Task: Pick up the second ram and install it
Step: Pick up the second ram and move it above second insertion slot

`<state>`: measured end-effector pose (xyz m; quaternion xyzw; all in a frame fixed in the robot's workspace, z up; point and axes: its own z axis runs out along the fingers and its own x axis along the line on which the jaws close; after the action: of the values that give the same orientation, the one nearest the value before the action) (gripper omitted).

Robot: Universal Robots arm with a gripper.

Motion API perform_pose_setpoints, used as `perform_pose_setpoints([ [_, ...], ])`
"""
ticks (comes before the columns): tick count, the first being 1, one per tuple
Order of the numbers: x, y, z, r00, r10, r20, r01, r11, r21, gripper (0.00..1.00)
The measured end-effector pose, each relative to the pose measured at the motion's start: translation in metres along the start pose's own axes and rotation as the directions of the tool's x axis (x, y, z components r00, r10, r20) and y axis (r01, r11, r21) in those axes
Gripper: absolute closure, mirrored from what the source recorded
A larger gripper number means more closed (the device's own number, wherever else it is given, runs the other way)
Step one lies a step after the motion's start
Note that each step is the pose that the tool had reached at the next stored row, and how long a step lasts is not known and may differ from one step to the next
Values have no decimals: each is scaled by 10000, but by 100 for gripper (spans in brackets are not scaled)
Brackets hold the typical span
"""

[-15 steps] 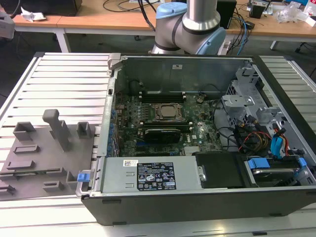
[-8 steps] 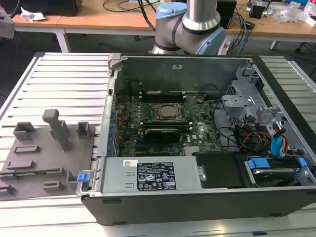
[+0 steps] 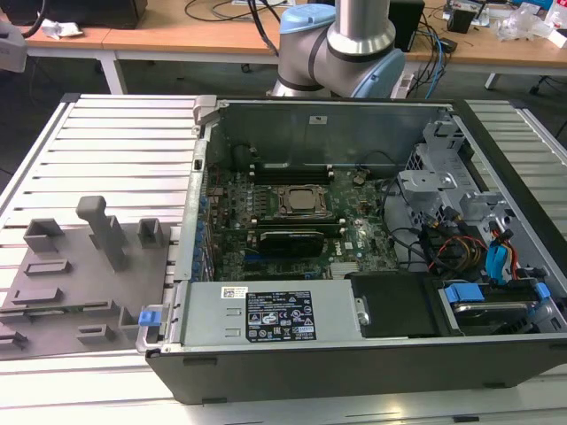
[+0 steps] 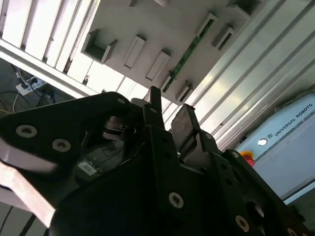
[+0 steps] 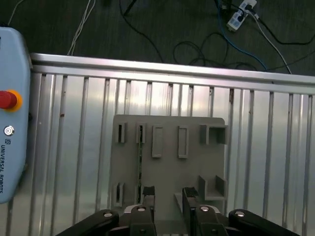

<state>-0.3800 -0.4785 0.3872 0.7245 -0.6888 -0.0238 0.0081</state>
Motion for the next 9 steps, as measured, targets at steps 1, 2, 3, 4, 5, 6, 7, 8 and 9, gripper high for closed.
perform_pose_setpoints([
  [1,0,0,0,9995,303,13,-303,9995,6,64],
  [2,0,0,1,9984,571,26,-571,9984,12,64],
  [3,0,0,1,9976,690,29,-690,9976,15,64],
  [4,0,0,1,9976,692,28,-692,9976,14,64],
  [5,0,0,1,9976,693,28,-693,9976,14,64],
  [6,0,0,1,9976,694,28,-694,9976,14,64],
  [7,0,0,1,9976,695,28,-695,9976,15,64],
  [8,0,0,1,9976,696,29,-696,9976,15,64],
  [9,1,0,1,9976,696,28,-696,9976,14,64],
])
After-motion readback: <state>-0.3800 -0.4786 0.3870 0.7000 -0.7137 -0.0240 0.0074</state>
